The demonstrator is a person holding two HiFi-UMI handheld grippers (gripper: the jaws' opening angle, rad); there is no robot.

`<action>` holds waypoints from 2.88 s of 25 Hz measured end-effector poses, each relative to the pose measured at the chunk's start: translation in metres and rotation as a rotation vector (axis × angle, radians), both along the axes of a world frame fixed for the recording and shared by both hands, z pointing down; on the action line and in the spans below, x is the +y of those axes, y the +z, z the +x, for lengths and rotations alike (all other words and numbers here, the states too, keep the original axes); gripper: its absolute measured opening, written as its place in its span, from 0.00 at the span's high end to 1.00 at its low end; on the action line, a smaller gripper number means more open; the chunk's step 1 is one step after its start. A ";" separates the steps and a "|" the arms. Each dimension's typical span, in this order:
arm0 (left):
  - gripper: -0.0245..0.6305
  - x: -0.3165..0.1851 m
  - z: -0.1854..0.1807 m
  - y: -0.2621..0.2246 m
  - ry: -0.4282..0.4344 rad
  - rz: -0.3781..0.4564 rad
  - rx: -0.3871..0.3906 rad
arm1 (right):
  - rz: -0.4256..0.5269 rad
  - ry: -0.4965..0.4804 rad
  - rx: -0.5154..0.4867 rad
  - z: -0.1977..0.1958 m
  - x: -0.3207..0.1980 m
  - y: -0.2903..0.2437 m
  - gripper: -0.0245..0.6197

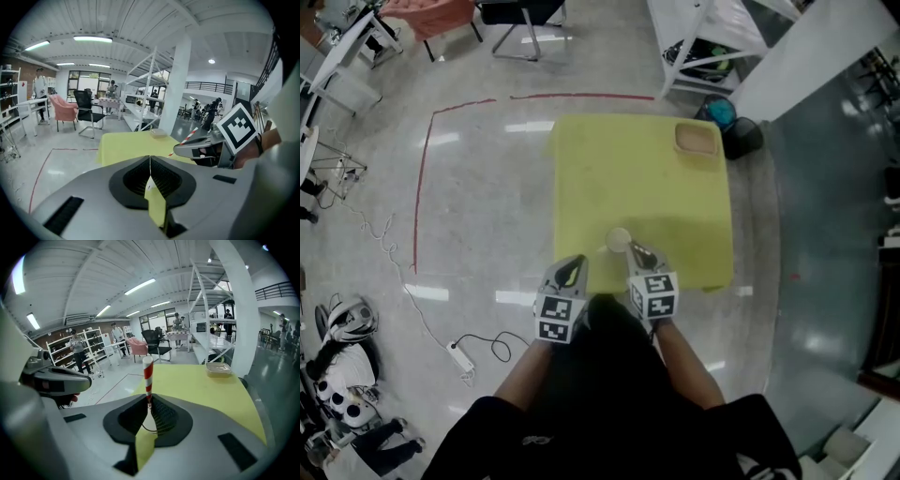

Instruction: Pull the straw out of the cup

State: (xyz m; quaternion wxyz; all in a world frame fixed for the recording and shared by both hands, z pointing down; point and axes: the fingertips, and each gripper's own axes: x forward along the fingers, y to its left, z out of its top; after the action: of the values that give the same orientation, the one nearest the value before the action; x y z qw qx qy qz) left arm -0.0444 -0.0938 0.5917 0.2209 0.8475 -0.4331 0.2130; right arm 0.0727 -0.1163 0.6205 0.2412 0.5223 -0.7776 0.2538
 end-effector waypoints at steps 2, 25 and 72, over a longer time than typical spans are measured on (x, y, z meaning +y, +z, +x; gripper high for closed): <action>0.89 -0.002 -0.003 -0.008 0.004 0.007 0.011 | 0.015 0.013 0.008 -0.002 0.001 -0.016 0.90; 0.89 0.010 -0.015 -0.104 0.144 0.302 0.053 | 0.316 0.217 0.076 -0.006 0.065 -0.157 0.91; 0.89 0.042 0.026 -0.150 0.142 0.366 0.095 | 0.424 0.159 -0.006 0.006 0.102 -0.207 0.91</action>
State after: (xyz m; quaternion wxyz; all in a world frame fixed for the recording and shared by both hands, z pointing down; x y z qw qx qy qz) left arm -0.0181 -0.0521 0.4415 0.0677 0.9110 -0.3929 0.1054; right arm 0.0787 -0.0140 0.4139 0.1028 0.6202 -0.7706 0.1043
